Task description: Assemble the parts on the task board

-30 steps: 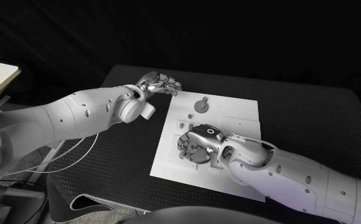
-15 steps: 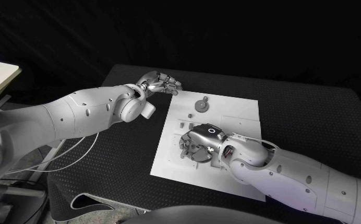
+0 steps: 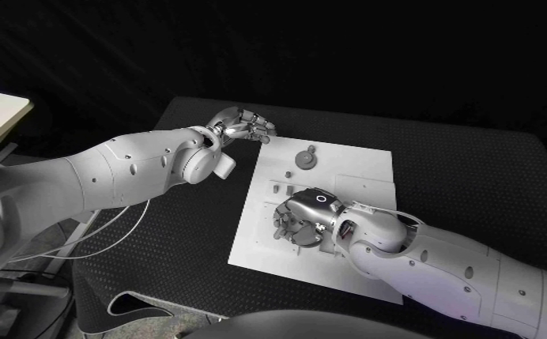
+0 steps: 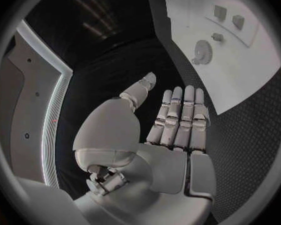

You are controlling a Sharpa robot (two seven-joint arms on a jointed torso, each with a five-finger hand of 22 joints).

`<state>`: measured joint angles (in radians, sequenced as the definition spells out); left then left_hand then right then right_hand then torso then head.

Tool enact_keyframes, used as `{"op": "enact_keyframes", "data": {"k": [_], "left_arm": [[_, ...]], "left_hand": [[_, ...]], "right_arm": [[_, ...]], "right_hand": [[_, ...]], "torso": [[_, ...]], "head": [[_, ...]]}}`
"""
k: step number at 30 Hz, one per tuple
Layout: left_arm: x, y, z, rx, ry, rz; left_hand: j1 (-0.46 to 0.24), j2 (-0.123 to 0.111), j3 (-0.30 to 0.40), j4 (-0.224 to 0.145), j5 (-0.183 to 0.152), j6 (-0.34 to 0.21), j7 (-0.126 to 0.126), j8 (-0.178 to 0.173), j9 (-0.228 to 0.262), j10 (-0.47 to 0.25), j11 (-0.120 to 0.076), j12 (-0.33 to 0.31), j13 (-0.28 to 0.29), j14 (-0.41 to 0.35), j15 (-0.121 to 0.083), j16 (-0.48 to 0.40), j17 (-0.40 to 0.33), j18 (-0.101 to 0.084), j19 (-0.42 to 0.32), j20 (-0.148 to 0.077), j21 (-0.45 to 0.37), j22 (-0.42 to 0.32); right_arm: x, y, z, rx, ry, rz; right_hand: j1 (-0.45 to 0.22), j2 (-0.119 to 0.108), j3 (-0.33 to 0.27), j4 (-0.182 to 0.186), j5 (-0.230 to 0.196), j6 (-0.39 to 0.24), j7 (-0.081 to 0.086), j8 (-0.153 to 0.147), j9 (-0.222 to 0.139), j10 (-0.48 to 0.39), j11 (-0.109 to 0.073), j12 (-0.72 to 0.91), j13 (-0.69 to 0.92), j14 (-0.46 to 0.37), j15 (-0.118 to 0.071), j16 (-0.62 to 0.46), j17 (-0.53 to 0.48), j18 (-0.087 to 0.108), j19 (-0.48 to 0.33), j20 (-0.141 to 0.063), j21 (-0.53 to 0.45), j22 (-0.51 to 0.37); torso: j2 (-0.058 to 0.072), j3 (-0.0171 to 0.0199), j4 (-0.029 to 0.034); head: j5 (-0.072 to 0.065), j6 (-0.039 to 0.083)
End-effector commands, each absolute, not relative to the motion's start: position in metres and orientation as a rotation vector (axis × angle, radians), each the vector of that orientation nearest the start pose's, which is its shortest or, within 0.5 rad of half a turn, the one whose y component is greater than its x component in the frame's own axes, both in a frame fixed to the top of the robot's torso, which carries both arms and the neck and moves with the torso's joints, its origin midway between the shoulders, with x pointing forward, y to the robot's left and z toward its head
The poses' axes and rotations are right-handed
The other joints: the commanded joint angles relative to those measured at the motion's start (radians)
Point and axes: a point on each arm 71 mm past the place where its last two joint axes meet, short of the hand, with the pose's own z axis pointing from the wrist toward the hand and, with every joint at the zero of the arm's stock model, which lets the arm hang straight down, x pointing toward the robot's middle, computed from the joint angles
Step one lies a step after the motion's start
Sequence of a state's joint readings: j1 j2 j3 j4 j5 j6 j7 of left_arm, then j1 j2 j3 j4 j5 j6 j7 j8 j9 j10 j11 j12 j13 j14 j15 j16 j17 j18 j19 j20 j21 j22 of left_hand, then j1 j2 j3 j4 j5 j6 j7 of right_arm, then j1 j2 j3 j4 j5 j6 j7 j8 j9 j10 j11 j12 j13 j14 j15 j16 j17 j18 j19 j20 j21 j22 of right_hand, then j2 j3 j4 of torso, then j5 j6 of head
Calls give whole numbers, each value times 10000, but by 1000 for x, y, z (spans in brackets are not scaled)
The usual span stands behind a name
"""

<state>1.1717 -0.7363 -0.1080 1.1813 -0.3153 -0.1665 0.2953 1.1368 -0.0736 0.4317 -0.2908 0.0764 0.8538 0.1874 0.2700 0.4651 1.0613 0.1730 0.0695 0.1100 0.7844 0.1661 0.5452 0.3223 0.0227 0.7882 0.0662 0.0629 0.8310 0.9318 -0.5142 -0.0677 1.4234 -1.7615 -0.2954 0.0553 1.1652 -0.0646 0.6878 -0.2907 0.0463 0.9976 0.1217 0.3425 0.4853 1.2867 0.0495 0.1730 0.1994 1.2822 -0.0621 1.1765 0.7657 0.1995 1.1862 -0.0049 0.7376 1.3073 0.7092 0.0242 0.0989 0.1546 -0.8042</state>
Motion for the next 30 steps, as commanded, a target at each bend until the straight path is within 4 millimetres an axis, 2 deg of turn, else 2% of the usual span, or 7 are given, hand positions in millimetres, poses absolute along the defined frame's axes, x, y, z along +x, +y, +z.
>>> {"op": "enact_keyframes", "data": {"k": [1, 7, 10, 12, 18, 22, 30], "left_arm": [[527, 248, -238, -8623, 16691, -12753], [527, 248, -238, -8622, 16695, -12755], [526, 248, -238, -8627, 16700, -12749], [526, 248, -238, -8629, 16696, -12743], [526, 249, -238, -8630, 16696, -12743], [526, 249, -238, -8637, 16695, -12731], [526, 249, -238, -8640, 16701, -12732]], "left_hand": [[-61, 66, -33, 4, -41, -75, 16, 48, -15, -48, 1, -7, -16, 24, 26, -68, 17, 116, 25, 28, 49, -11], [-60, 66, -33, 4, -41, -76, 16, 48, -16, -49, 1, -7, -17, 24, 26, -71, 20, 116, 25, 28, 50, -14], [-60, 67, -33, 5, -41, -76, 17, 49, -16, -50, 1, -7, -18, 24, 26, -72, 22, 116, 25, 28, 50, -15], [-60, 67, -34, 5, -41, -76, 17, 49, -16, -51, 2, -7, -18, 24, 26, -73, 23, 116, 25, 28, 50, -16], [-59, 66, -34, 4, -41, -76, 17, 49, -17, -52, 2, -7, -19, 24, 26, -75, 27, 116, 25, 29, 50, -19], [-57, 66, -34, 4, -41, -76, 16, 50, -17, -52, 2, -7, -20, 24, 26, -77, 30, 116, 25, 28, 50, -21], [-56, 65, -34, 4, -42, -75, 17, 50, -18, -51, 2, -6, -21, 24, 26, -81, 34, 116, 25, 29, 50, -25]], "right_arm": [[398, -46, -307, -6261, 17140, 9445], [398, -44, -306, -6230, 17078, 9536], [397, -44, -306, -6170, 17144, 9702], [397, -43, -306, -6136, 17140, 9807], [396, -42, -305, -6015, 17081, 9995], [395, -40, -304, -5947, 17037, 10090], [394, -39, -303, -5878, 17021, 10147]], "right_hand": [[-9, 57, 28, 0, 22, 36, 10, 38, 20, 102, -47, 50, 24, -5, -51, 57, -15, 623, 2, -73, 50, 233], [-4, -39, 19, -6, 22, 1, 20, 17, 17, 62, -33, 14, 37, -43, -38, 56, -24, 623, -48, -66, 55, 228], [24, -286, -24, -10, 21, -121, 61, -54, -7, -56, 13, -68, 33, -91, 7, 51, -38, 623, -114, -54, 57, 225], [72, -509, -59, -6, 19, -350, 152, -181, -53, -270, 109, -203, 7, -125, 102, 59, -49, 623, -167, -40, 63, 221], [-140, -831, -392, 0, 20, -713, 322, -355, -91, -573, 258, -403, -14, -189, 251, 95, -70, 623, -233, 19, 107, 225], [-203, -853, -675, -5, 19, -844, 368, -402, -89, -655, 294, -464, -2, -242, 283, 117, -82, 623, -278, 23, 126, 218], [-236, -799, -882, 5, 21, -903, 388, -411, -75, -685, 309, -500, 30, -285, 298, 151, -98, 623, -319, 35, 132, 204]], "torso": [[0, 6, -5], [-1, 3, -2], [-1, 0, -3], [1, -4, -3], [0, -6, 2], [0, -6, 2], [0, -8, 5]], "head": [[5, -11], [8, -15], [2, -22], [-4, -22], [-12, -13], [-12, -13], [-20, -14]]}}
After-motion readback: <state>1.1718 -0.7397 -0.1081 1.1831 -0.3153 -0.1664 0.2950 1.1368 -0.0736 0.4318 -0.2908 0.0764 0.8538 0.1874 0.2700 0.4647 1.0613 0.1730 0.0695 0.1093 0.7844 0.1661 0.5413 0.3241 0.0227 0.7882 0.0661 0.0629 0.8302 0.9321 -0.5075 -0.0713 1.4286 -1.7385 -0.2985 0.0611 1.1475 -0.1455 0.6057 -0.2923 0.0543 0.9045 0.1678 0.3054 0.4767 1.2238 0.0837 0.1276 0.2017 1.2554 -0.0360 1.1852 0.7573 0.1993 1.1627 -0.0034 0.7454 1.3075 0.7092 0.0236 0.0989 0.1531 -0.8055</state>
